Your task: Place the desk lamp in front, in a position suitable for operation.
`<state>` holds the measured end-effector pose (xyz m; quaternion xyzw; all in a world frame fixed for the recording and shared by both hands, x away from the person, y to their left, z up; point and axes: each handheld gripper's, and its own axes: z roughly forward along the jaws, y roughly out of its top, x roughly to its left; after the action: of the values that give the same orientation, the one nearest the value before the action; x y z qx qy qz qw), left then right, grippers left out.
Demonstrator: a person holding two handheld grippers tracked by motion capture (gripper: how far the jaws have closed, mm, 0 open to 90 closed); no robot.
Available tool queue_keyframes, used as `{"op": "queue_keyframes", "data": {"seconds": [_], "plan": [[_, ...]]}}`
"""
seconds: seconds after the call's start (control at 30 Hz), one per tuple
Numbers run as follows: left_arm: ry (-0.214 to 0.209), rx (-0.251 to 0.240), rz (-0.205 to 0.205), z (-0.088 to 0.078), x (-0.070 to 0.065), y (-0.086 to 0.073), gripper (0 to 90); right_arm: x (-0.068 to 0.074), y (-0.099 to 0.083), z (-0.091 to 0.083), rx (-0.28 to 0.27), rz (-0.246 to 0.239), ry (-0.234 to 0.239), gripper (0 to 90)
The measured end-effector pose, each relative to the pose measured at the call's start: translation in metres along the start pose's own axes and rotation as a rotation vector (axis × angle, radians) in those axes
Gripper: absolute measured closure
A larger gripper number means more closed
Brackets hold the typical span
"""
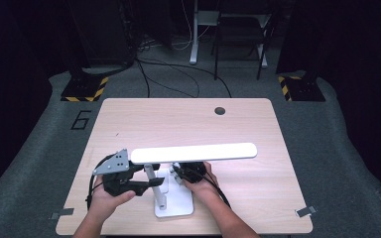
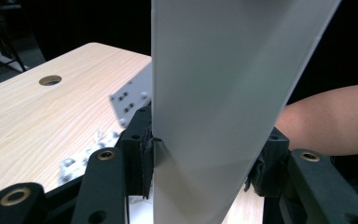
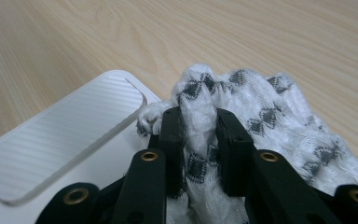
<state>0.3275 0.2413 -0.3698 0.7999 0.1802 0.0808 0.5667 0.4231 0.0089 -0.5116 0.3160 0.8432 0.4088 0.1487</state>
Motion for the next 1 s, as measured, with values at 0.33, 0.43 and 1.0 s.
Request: {"op": "queue_keyframes", "data": {"seconds": [0.33,0.43,1.0], "plan": [[-0.025,0.009,0.022,-0.001,-0.001,0.001,51.0,0.002,-0.015,-0.015,-0.028,0.01,-0.012,74.1],[-0.038,-0.003,0.011,-0.004,-0.001,0.002,49.8,0.003,-0.015,-0.015,-0.019,0.009,-0.015,73.9],[-0.028,0.025,0.018,-0.011,-0.002,0.007,51.5,0.003,-0.016,-0.015,-0.036,0.027,-0.023,72.7]]}}
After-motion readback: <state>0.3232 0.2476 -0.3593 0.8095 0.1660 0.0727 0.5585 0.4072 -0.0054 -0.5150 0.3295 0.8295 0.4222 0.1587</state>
